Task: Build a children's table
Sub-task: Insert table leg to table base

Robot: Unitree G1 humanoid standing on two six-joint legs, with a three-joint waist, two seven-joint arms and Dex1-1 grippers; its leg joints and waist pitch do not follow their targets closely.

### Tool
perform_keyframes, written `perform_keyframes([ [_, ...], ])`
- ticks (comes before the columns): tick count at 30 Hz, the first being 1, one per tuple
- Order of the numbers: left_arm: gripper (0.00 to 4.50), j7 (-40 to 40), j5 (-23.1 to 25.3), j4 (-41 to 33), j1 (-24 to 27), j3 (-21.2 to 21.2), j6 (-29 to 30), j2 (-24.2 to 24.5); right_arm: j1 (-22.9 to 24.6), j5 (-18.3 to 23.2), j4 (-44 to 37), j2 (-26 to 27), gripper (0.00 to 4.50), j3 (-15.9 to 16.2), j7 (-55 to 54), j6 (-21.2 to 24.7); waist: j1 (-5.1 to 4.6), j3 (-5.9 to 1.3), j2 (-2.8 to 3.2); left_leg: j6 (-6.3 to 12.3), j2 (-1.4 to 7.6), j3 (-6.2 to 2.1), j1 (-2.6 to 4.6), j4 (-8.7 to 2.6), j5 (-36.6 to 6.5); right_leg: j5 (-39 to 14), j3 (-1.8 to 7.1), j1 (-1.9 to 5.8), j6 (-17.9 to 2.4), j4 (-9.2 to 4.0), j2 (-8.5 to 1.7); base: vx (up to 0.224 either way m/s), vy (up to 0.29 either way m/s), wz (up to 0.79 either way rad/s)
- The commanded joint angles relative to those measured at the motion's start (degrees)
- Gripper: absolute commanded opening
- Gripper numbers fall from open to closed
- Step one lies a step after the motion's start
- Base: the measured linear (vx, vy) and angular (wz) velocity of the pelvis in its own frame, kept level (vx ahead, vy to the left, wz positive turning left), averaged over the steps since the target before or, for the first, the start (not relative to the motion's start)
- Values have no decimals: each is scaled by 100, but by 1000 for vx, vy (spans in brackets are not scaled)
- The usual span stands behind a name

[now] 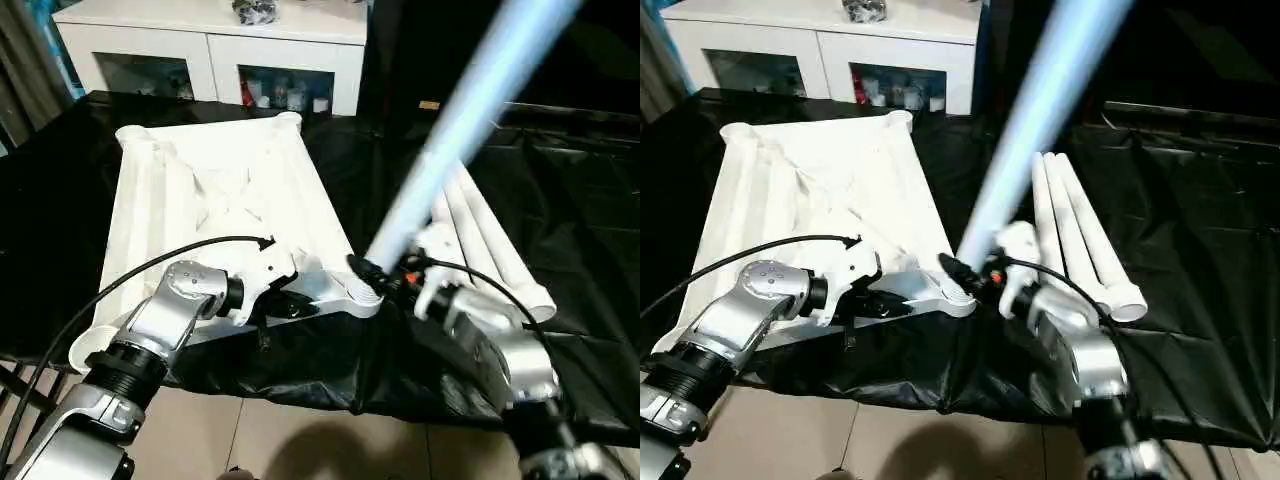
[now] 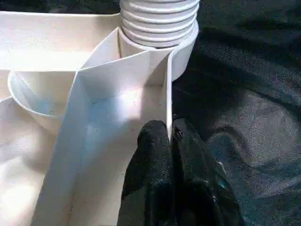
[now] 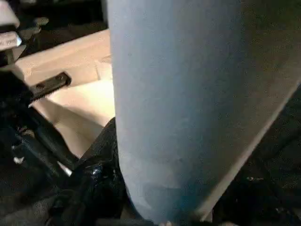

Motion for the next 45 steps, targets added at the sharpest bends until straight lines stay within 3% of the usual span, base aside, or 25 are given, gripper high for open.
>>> perform_keyframes([
  [1,0,-68,-19,-12,-98,20,-83,-5,86,-334,463,-113,191,265,114,280,-48,-328,18,-44,59,-2,9,-479,-1757,-2307,214,229,-824,-506,-281,0,0,0],
  [9,0,-211,-16,79,-135,7,-244,-7,76,-303,606,-189,191,425,511,223,-61,-342,16,-44,76,-3,21,-493,-1824,-2017,219,221,-916,-496,-272,0,0,0],
  [13,0,-702,-130,169,-177,-58,-565,-8,60,-253,843,-218,191,447,881,5,-58,-353,15,-20,65,0,15,-488,-1854,-1990,220,233,-939,-498,-275,0,0,0],
  [14,0,-790,-150,179,-183,-75,-593,-4,56,-239,875,-226,191,450,952,-22,-49,-354,65,-30,79,-7,27,-497,-1866,-1941,224,227,-975,-490,-281,0,0,0],
  [15,0,-882,-170,189,-190,-92,-623,0,52,-224,908,-234,191,453,1026,-49,-57,-362,49,-22,79,3,34,-492,-1866,-1882,225,223,-999,-500,-277,0,0,0],
  [16,0,-1025,-165,254,-230,-136,-678,9,44,-207,969,-255,191,464,1173,-116,-55,-359,81,-34,81,-5,31,-495,-1871,-1812,226,230,-1031,-483,-276,0,0,0],
  [19,0,-1328,-108,468,-366,-252,-811,38,35,-207,1084,-330,191,521,1488,-255,-53,-369,85,-3,78,4,34,-494,-1870,-1577,222,244,-1143,-470,-262,0,0,0],
  [20,0,-1378,-73,580,-438,-264,-867,40,33,-230,1110,-361,191,559,1585,-311,-35,-366,145,-13,81,-3,47,-497,-1932,-1596,218,239,-1167,-469,-265,0,0,0],
  [22,0,-1404,-48,663,-487,-263,-910,36,31,-249,1130,-378,191,579,1647,-350,-28,-366,105,-19,77,3,41,-500,-1949,-1578,216,254,-1187,-476,-261,0,0,0],
  [25,0,-1466,-14,848,-609,-250,-951,34,18,-225,1123,-404,191,629,1863,-352,-19,-367,134,-39,84,-4,49,-504,-1990,-1619,213,256,-1198,-475,-269,0,0,0],
  [28,0,-1451,30,1014,-697,-209,-999,17,-23,-230,1176,-385,191,634,1963,-376,-15,-370,119,-29,83,-2,53,-505,-2021,-1658,212,255,-1208,-479,-265,0,0,0],
  [32,0,-673,164,1362,-912,51,-896,-166,-228,-323,1532,-192,191,420,1541,-532,-7,-353,71,-52,85,-4,59,-502,-2062,-1970,208,231,-1173,-504,-294,0,0,0],
  [37,0,327,93,1278,-1041,427,-339,-456,-591,-445,2124,109,191,47,311,-718,-51,-319,39,-115,70,-34,72,-507,-2294,-2941,180,187,-833,-594,-321,0,0,0],
  [38,0,730,124,1115,-1038,526,-132,-556,-774,-431,2381,263,191,-130,-204,-712,-109,-312,34,-161,66,-55,60,-511,-2300,-3119,161,176,-784,-613,-328,0,0,0],
  [41,0,945,151,893,-992,568,105,-637,-883,-401,2536,356,191,-217,-455,-698,-153,-327,20,-51,43,-55,8,-500,-2134,-3069,157,195,-706,-639,-314,0,0,0],
  [45,0,1395,183,111,-732,638,719,-927,-1180,-439,3021,599,191,-361,-1085,-566,-213,-344,40,-33,64,-54,-37,-504,-1920,-2475,157,224,-966,-556,-303,0,0,0],
])
